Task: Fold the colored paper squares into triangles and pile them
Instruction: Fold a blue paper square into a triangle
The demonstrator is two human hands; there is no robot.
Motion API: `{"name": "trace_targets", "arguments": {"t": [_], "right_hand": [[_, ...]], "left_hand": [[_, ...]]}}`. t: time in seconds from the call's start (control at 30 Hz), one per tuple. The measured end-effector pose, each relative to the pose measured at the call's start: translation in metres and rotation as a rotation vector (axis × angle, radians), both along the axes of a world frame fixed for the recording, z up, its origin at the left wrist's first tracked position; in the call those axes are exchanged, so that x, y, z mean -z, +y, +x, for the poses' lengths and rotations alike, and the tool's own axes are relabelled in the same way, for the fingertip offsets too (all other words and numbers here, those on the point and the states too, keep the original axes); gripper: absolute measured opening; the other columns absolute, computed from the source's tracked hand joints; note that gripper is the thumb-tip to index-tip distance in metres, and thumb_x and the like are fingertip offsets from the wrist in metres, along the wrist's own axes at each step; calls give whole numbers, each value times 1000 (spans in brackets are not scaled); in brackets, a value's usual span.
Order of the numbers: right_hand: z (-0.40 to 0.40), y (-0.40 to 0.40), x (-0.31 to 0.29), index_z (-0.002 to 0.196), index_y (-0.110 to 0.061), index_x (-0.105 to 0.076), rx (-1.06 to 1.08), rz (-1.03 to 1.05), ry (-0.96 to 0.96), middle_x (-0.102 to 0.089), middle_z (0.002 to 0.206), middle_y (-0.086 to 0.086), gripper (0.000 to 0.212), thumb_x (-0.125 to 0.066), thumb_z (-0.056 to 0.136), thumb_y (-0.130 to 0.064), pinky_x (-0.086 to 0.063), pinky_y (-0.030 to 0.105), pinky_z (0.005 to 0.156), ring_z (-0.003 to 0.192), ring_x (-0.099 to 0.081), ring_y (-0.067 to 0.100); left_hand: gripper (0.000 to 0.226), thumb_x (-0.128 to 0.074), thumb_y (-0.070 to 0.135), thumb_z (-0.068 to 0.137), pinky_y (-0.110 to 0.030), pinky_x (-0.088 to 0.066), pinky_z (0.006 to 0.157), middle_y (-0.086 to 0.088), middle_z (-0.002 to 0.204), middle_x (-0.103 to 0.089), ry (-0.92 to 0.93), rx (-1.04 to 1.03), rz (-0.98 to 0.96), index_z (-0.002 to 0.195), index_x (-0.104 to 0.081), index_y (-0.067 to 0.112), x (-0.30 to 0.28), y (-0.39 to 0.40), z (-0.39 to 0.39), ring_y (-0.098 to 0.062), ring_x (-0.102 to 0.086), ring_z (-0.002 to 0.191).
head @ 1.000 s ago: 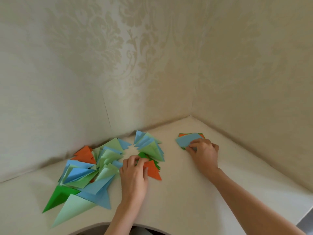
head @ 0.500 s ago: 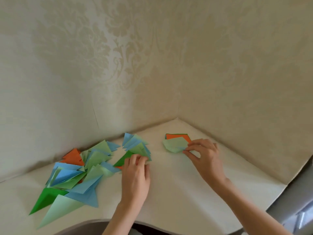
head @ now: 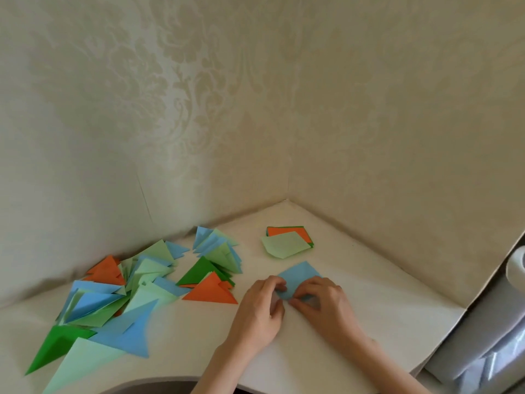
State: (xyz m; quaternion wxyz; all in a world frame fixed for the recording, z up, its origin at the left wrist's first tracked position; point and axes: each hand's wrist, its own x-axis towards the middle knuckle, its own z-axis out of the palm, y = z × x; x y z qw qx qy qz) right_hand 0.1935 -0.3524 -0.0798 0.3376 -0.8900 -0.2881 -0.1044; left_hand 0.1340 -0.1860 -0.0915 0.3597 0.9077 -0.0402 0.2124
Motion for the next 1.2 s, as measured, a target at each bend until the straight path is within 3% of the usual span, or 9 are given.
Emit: {"name": "trace_targets", "arguments": {"t": [0.13, 0.27, 0.5, 0.7, 1.2], "right_hand": [[0, -2, -3, 80, -36, -71, 12, 99, 110, -64, 82, -25, 10, -78, 74, -33, -46, 16, 76, 85, -60, -3], [-1, 2, -10, 81, -40, -61, 52, 61, 189, -62, 82, -23, 17, -76, 74, -37, -40, 10, 73, 86, -55, -8], [-5, 8, -10, 74, -44, -46, 144, 14, 186, -54, 76, -28, 26, -72, 77, -43, -40, 22, 78, 78, -52, -6], [-5, 9, -8, 80, -40, -49, 147, 6, 186, -52, 77, -28, 24, -73, 77, -42, -38, 21, 80, 78, -50, -6], [13, 2, -18, 95, -44, -50, -16, -141, 374, -56, 95, -24, 24, -62, 87, -24, -37, 25, 93, 93, -50, 0]], "left_hand": [[28, -65, 16, 80, -8, -39, 85, 18, 96, -62, 12, -22, -56, 105, -58, 26, -4, -1, 6, 2, -55, 96], [28, -56, 7, 82, -15, -44, 78, 19, 89, -63, 35, -49, -97, 101, -58, 28, -5, -1, 15, 0, -57, 88], [24, -65, 30, 86, -14, -42, 84, 24, 93, -60, -29, -39, -42, 109, -56, 31, 2, -1, 14, 2, -53, 96], [33, -68, 21, 82, -23, -45, 86, 25, 95, -58, -26, -46, -25, 112, -56, 30, 4, 0, 16, 0, -53, 97], [40, -57, 6, 84, -20, -44, 86, 24, 97, -62, 60, -39, -95, 113, -58, 34, -3, 0, 14, 0, -54, 99]]}}
